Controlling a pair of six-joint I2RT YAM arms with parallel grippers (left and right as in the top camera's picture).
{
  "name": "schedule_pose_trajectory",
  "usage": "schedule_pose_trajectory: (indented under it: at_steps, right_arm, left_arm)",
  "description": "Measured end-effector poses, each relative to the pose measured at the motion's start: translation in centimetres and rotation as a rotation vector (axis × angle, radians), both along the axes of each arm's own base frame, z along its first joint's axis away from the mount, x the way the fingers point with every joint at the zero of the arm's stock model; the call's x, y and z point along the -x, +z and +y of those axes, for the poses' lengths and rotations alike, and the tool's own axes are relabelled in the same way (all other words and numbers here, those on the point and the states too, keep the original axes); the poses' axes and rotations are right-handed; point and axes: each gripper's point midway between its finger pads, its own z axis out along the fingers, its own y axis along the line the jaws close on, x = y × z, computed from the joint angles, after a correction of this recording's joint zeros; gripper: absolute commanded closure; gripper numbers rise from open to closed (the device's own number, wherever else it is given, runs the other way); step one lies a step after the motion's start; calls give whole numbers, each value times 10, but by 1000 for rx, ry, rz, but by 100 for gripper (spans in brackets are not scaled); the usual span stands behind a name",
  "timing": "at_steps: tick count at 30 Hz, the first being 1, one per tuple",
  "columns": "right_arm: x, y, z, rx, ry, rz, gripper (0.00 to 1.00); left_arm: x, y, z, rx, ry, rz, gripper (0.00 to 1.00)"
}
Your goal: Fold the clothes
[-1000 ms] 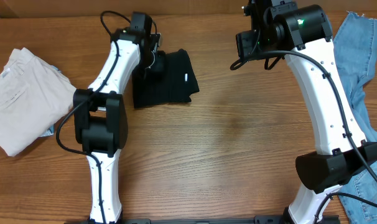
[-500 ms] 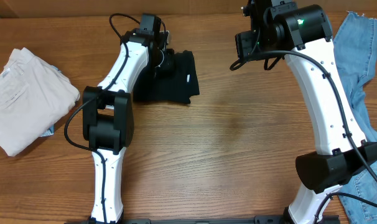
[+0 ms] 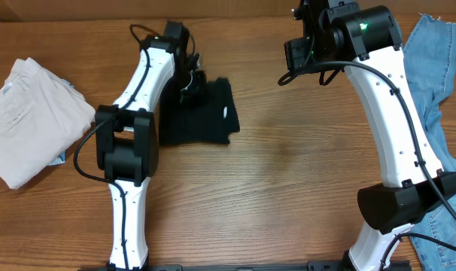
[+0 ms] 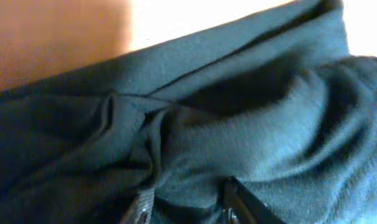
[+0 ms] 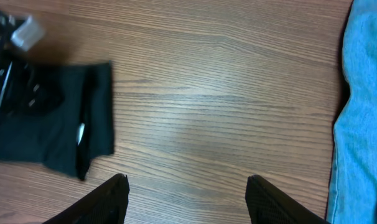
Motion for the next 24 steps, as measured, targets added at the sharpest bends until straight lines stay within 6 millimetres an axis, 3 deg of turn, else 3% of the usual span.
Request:
schedule_pose_trajectory:
  at_steps: [2,4,7,11,13,15,19,21,24]
  right_arm:
    - [0,0,0,0,0,1,36]
    - [0,0,0,0,0,2,36]
    - [1,0,0,1,0,4,36]
    - [2,-1,-1,3,0,8,36]
    - [2,-1,-1,2,0,8,36]
    - [2,-1,0,2,1,8,36]
    - [2,-1,-1,3,1,7,36]
    - [2,-1,-1,2,0,8,36]
    - [2,-1,0,2,0,7,36]
  left_arm:
    - [23,0,7,-19,3,100,75]
    - [47,-1,12,-39,4,205,76]
    - [60,-2,16,-60,11,260,73]
    - [55,5,19,-89,-15,200,62]
    - [48,16,20,-97,-51,134,39]
    - [38,33,21,-97,-105,41,28]
    - [27,76,19,-88,-269,-139,27]
    - [25,85,17,-87,-392,-203,19]
    - [24,82,15,-78,-531,-239,12]
